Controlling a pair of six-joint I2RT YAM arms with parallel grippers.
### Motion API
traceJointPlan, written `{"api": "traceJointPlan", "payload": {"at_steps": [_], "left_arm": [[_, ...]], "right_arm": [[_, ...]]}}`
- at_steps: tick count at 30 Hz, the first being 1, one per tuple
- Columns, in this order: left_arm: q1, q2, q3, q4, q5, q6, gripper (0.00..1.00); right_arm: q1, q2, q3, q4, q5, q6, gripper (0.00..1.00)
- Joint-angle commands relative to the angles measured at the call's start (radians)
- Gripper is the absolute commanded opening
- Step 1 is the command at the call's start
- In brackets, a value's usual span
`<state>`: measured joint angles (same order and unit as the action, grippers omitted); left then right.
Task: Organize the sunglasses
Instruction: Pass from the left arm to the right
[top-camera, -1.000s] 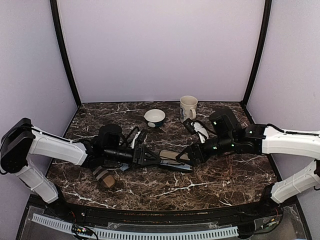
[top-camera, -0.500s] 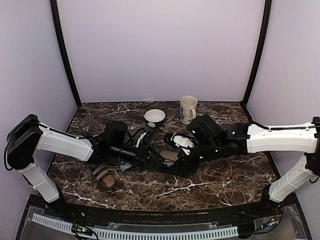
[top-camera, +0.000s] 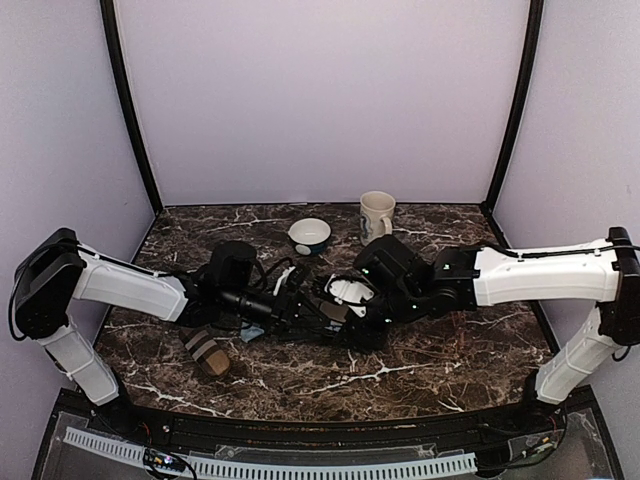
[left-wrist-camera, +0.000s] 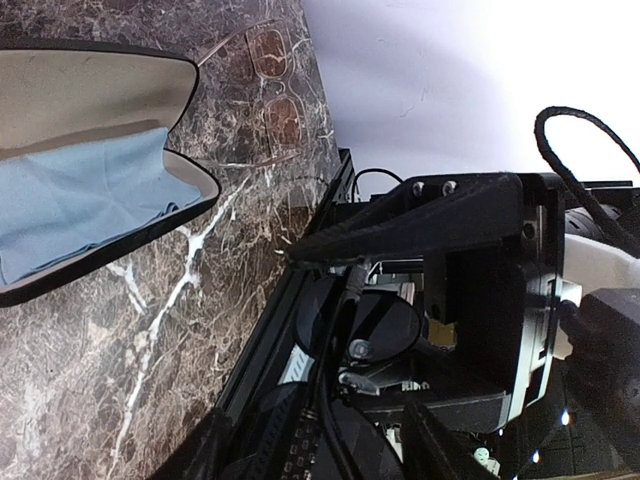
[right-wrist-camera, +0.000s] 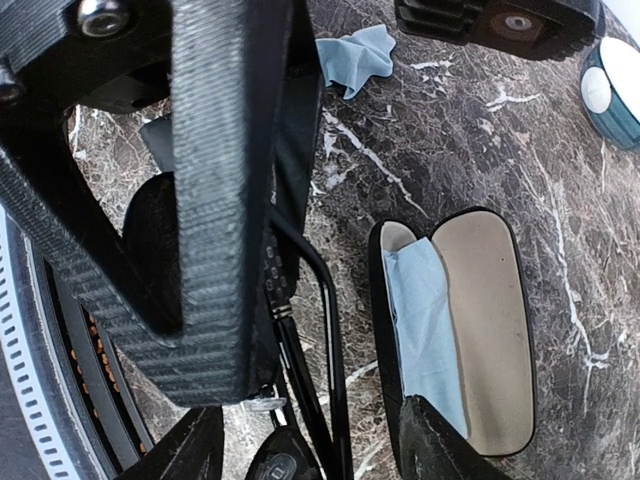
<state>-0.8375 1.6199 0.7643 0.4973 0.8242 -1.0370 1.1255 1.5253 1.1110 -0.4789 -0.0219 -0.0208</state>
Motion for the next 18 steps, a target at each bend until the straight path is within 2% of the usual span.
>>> {"api": "traceJointPlan", "payload": {"at_steps": [1, 6, 18], "left_arm": [[0.005, 0.0, 0.011, 0.016, 0.025, -0.012, 0.0], [0.004, 0.004, 0.006, 0.027, 0.029, -0.02, 0.0], [0.005, 0.015, -0.003, 0.05, 0.04, -0.04, 0.0]], "right_arm": [[0.017, 0.01, 0.029, 0.002, 0.033, -0.004, 0.58], [0.029, 0.024, 0.035, -0.001, 0.049, -0.005, 0.57], [0.049, 0.047, 0.035, 0.01, 0.087, -0.01, 0.43]]}}
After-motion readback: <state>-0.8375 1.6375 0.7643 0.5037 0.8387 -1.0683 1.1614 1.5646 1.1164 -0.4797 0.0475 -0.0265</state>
